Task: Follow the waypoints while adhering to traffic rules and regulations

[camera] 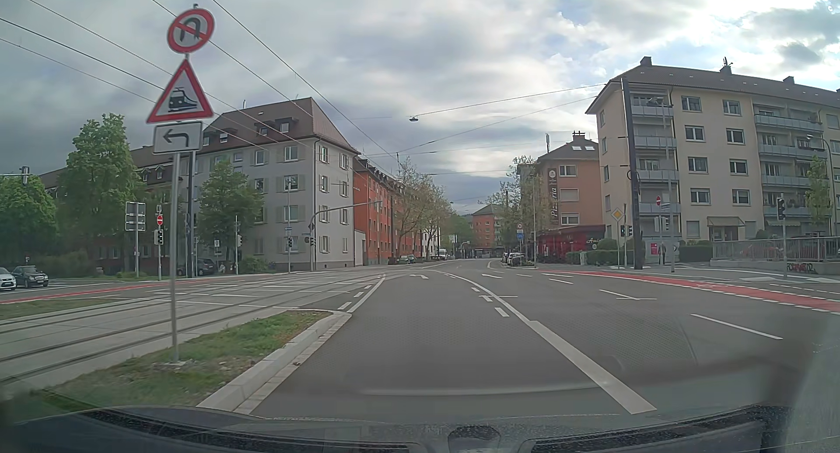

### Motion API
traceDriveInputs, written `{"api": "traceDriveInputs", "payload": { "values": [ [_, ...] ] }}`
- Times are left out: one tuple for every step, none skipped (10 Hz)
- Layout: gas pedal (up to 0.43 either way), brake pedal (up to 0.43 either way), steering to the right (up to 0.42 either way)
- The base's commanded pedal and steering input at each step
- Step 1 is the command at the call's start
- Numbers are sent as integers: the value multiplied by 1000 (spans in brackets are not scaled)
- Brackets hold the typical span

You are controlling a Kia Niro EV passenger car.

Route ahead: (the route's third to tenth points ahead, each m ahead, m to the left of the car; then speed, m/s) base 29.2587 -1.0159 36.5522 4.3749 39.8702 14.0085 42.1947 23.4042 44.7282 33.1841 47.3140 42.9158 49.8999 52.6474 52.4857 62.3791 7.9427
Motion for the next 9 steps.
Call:
{"api": "traceDriveInputs", "payload": {
  "values": [
    [67,0,-4],
    [47,0,-4],
    [28,0,-5],
    [0,0,-5],
    [0,0,-5],
    [0,0,-5],
    [0,0,-5],
    [0,0,-5],
    [0,0,-5]
  ]
}}
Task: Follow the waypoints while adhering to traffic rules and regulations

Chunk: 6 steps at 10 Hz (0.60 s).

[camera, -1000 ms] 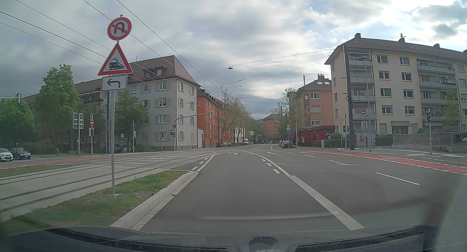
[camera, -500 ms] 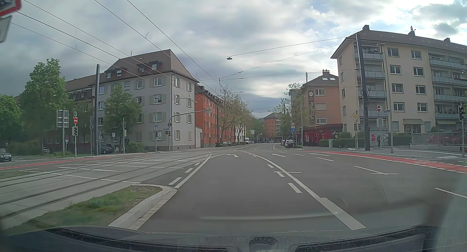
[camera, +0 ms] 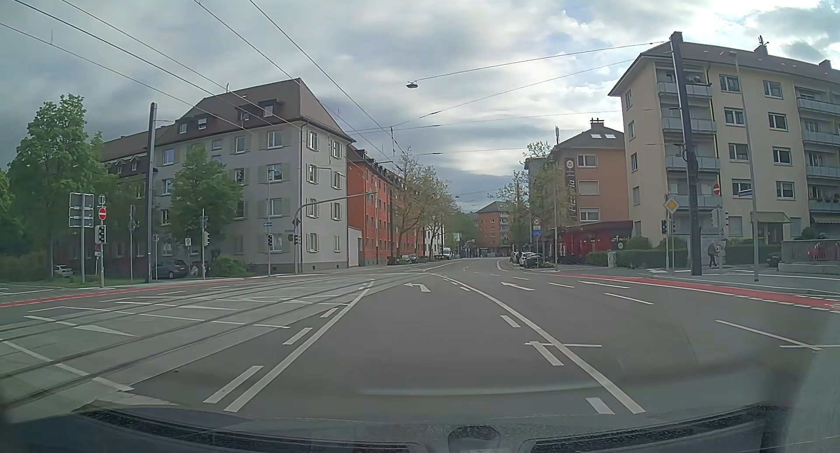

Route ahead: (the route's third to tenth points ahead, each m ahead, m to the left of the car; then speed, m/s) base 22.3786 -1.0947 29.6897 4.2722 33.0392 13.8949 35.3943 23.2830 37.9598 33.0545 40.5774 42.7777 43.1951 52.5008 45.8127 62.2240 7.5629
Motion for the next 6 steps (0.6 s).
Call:
{"api": "traceDriveInputs", "payload": {
  "values": [
    [0,0,-5],
    [0,0,-5],
    [0,0,-5],
    [0,0,-5],
    [0,0,-5],
    [0,0,-5]
  ]
}}
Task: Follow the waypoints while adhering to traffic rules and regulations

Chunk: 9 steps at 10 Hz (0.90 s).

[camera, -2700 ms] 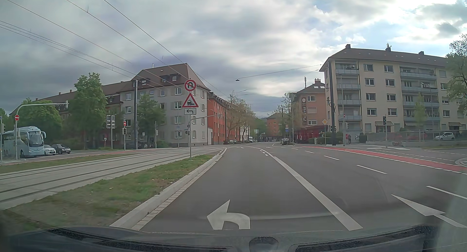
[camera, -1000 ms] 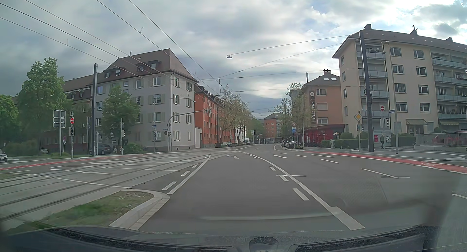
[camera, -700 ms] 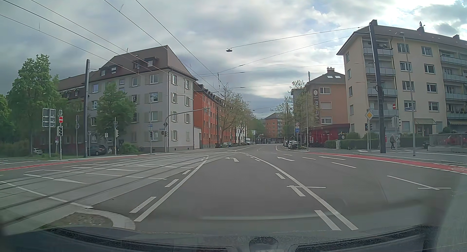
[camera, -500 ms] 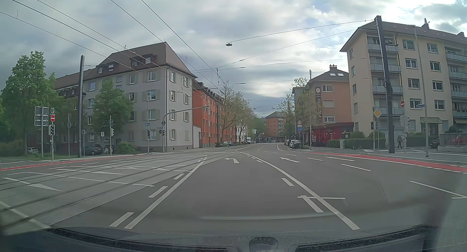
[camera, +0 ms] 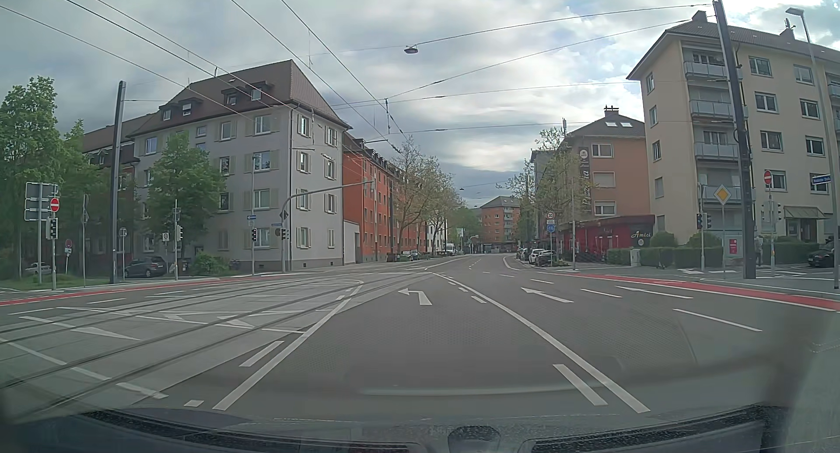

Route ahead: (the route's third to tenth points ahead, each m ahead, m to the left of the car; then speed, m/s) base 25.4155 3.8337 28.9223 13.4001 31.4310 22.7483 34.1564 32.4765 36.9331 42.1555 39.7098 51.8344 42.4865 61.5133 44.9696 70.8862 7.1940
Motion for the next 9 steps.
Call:
{"api": "traceDriveInputs", "payload": {
  "values": [
    [0,0,-5],
    [0,0,-5],
    [0,0,-5],
    [0,0,-5],
    [0,0,-5],
    [0,0,-6],
    [0,0,-7],
    [0,0,-7],
    [0,0,-9]
  ]
}}
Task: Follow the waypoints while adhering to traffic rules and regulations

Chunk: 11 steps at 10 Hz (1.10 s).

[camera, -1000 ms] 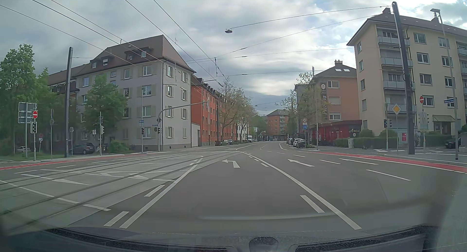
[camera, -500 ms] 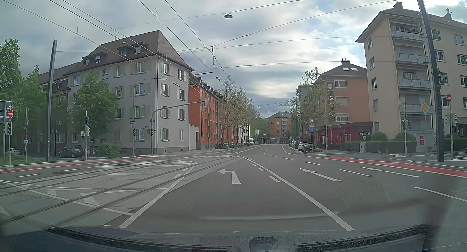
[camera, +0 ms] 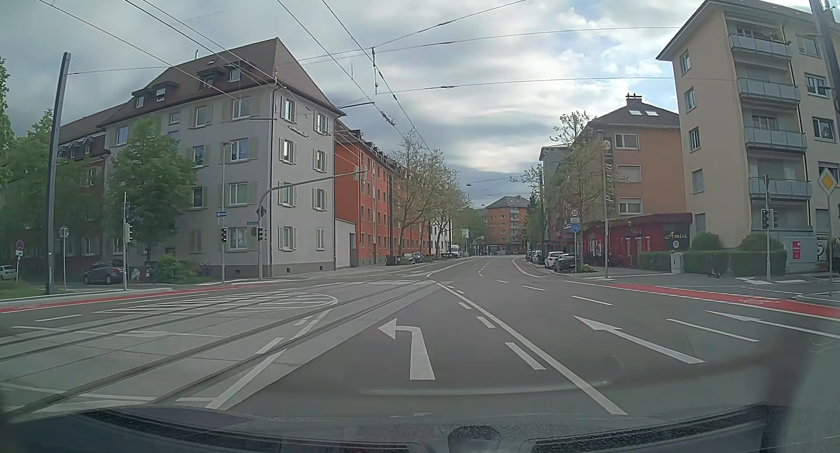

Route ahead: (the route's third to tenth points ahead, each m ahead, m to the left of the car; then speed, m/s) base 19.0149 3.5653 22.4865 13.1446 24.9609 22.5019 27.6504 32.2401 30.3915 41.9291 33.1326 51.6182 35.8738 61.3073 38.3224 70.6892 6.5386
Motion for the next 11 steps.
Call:
{"api": "traceDriveInputs", "payload": {
  "values": [
    [0,0,-16],
    [0,0,-22],
    [0,0,-24],
    [0,0,-24],
    [0,0,-24],
    [0,0,-24],
    [0,0,-24],
    [0,0,-24],
    [0,0,-24],
    [0,0,-24],
    [0,0,-24]
  ]
}}
